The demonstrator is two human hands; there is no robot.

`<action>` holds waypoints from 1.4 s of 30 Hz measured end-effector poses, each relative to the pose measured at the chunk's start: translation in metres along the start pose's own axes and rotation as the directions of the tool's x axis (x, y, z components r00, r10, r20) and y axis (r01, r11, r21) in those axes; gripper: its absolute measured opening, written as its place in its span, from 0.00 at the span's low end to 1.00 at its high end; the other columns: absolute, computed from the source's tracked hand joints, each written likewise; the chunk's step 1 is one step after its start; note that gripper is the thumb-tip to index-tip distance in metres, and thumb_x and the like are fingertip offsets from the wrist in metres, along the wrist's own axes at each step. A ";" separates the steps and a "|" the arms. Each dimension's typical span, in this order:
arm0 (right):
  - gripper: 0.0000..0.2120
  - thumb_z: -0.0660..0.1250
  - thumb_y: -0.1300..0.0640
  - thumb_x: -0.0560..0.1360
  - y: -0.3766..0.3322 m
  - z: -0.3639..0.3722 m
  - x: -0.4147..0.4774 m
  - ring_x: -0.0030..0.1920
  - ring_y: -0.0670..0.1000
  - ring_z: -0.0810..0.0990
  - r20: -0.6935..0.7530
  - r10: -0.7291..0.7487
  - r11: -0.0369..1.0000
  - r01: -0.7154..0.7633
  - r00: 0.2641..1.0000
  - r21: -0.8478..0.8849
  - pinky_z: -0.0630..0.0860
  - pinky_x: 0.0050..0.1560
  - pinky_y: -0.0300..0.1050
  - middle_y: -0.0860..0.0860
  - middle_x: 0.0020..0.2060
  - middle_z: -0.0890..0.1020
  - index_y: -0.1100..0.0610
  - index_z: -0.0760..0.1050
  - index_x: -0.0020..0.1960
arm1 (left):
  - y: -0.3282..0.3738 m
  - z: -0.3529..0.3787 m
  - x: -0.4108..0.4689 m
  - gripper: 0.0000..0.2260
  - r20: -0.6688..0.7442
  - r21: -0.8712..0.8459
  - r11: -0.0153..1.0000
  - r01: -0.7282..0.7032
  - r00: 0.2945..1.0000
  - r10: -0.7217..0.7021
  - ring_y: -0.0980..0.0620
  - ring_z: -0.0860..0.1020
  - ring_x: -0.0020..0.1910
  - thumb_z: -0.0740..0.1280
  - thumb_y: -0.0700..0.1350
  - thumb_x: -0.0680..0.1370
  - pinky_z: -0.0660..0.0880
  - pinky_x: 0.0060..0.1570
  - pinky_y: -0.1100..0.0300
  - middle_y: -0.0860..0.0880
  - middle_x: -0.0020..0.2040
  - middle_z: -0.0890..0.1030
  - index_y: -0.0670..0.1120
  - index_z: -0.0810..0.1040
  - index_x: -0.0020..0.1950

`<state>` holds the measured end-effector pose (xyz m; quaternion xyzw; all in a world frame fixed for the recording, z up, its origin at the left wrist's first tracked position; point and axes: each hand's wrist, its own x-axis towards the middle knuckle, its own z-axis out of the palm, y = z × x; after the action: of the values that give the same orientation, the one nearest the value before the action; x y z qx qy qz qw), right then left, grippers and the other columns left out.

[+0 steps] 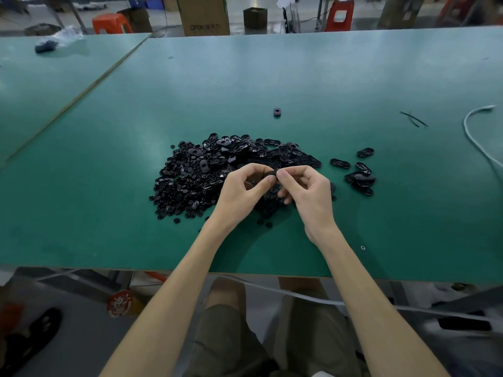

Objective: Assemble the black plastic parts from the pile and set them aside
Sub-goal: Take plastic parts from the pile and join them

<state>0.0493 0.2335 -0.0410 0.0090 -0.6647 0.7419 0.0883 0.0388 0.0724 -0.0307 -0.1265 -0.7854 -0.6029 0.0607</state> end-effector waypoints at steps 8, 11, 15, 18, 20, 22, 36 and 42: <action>0.04 0.76 0.56 0.78 -0.001 0.000 -0.001 0.34 0.48 0.83 0.003 -0.016 1.000 0.016 1.000 -0.004 0.77 0.34 0.39 0.50 0.36 0.86 0.55 0.83 0.49 | 0.000 -0.006 0.001 0.09 0.009 -0.192 0.981 0.005 1.000 -0.004 0.57 0.84 0.47 0.73 0.36 0.78 0.77 0.47 0.66 0.52 0.49 0.88 0.46 0.85 0.56; 0.03 0.76 0.56 0.78 -0.002 0.000 -0.001 0.34 0.48 0.82 0.001 -0.019 1.000 0.019 1.000 -0.004 0.77 0.34 0.39 0.50 0.35 0.86 0.55 0.83 0.49 | 0.000 -0.007 0.000 0.09 0.015 -0.206 0.979 0.008 1.000 -0.005 0.57 0.84 0.48 0.73 0.36 0.78 0.78 0.48 0.66 0.52 0.49 0.88 0.46 0.85 0.56; 0.03 0.76 0.56 0.78 -0.001 0.000 0.000 0.34 0.48 0.82 0.004 -0.018 1.000 0.018 1.000 0.001 0.77 0.34 0.39 0.50 0.35 0.86 0.55 0.83 0.49 | -0.001 -0.007 0.001 0.09 0.023 -0.207 0.978 0.008 1.000 -0.003 0.56 0.84 0.49 0.73 0.36 0.78 0.78 0.50 0.64 0.51 0.51 0.88 0.45 0.84 0.57; 0.03 0.76 0.57 0.78 0.000 0.000 0.000 0.34 0.48 0.82 0.008 -0.022 1.000 0.022 1.000 -0.006 0.77 0.35 0.39 0.50 0.35 0.85 0.55 0.83 0.49 | -0.002 -0.007 0.002 0.10 0.021 -0.207 0.978 0.007 1.000 -0.003 0.54 0.85 0.51 0.74 0.36 0.78 0.79 0.52 0.62 0.49 0.53 0.87 0.42 0.84 0.59; 0.02 0.75 0.58 0.78 0.000 -0.001 0.000 0.34 0.48 0.82 0.009 -0.021 1.000 0.021 1.000 -0.008 0.77 0.35 0.39 0.50 0.35 0.85 0.55 0.82 0.49 | -0.003 -0.008 0.002 0.11 0.023 -0.215 0.977 0.006 1.000 -0.001 0.53 0.85 0.52 0.74 0.36 0.77 0.79 0.53 0.62 0.47 0.55 0.87 0.41 0.84 0.59; 0.02 0.75 0.58 0.78 0.001 0.000 0.001 0.34 0.47 0.82 0.008 -0.019 1.000 0.019 1.000 -0.008 0.77 0.34 0.39 0.50 0.35 0.86 0.54 0.82 0.49 | -0.004 -0.008 0.003 0.11 0.030 -0.231 0.973 0.013 1.000 -0.006 0.53 0.85 0.52 0.74 0.36 0.77 0.79 0.53 0.62 0.48 0.54 0.87 0.42 0.84 0.58; 0.03 0.76 0.59 0.77 0.002 0.000 0.002 0.34 0.48 0.82 0.002 -0.029 0.999 0.029 1.000 -0.019 0.77 0.34 0.39 0.50 0.34 0.85 0.55 0.83 0.48 | -0.006 -0.008 0.003 0.11 0.034 -0.220 0.975 0.031 0.999 -0.024 0.55 0.84 0.49 0.75 0.34 0.76 0.79 0.51 0.63 0.48 0.51 0.87 0.39 0.83 0.58; 0.02 0.76 0.58 0.78 0.000 0.000 0.001 0.33 0.47 0.80 -0.003 -0.049 0.999 0.049 0.999 -0.019 0.77 0.34 0.39 0.49 0.33 0.84 0.53 0.84 0.47 | -0.005 -0.008 0.003 0.10 0.038 -0.205 0.977 0.052 0.998 -0.045 0.56 0.83 0.47 0.76 0.35 0.75 0.79 0.50 0.63 0.53 0.47 0.86 0.42 0.84 0.55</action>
<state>0.0483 0.2339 -0.0409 0.0232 -0.6713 0.7330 0.1076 0.0340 0.0642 -0.0329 -0.1229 -0.7225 -0.6801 0.0192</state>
